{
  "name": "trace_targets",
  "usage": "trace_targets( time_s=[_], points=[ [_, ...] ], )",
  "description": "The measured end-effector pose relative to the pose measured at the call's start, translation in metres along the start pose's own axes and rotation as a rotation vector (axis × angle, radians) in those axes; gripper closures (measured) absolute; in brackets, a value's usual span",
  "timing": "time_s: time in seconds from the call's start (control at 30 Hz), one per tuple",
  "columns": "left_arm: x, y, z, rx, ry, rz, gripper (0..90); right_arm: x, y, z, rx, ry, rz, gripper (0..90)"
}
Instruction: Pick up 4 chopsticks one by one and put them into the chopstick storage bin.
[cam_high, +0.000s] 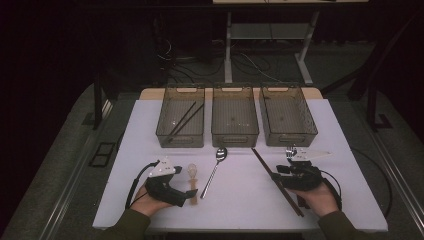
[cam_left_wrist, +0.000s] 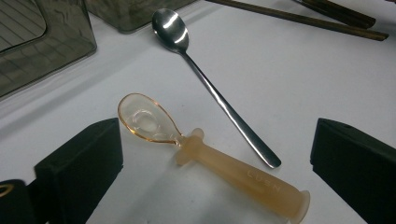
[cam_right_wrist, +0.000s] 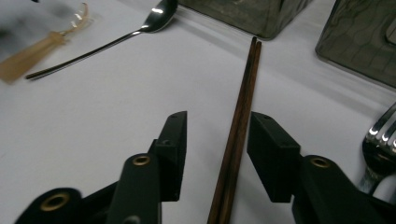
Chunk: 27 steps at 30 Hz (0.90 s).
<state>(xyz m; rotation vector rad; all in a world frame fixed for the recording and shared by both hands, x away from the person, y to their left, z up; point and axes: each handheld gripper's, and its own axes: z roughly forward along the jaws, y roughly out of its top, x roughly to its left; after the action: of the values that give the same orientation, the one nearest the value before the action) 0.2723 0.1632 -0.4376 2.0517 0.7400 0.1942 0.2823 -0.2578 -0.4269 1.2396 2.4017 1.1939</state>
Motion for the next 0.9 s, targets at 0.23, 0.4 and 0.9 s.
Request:
trace_targets(
  time_s=[0.23,0.4,0.9],
  points=[
    [-0.001,-0.001,0.003,0.030,0.011,0.014,0.0,-0.005,0.019,0.022,0.028,-0.033,-0.011,64.5],
    [-0.001,0.001,0.002,0.018,-0.001,0.000,0.0,-0.009,0.029,0.037,0.044,-0.064,-0.037,66.9],
    [-0.001,0.001,0.003,0.015,-0.009,-0.016,0.0,-0.016,0.043,0.067,0.089,-0.086,-0.046,71.3]
  ],
)
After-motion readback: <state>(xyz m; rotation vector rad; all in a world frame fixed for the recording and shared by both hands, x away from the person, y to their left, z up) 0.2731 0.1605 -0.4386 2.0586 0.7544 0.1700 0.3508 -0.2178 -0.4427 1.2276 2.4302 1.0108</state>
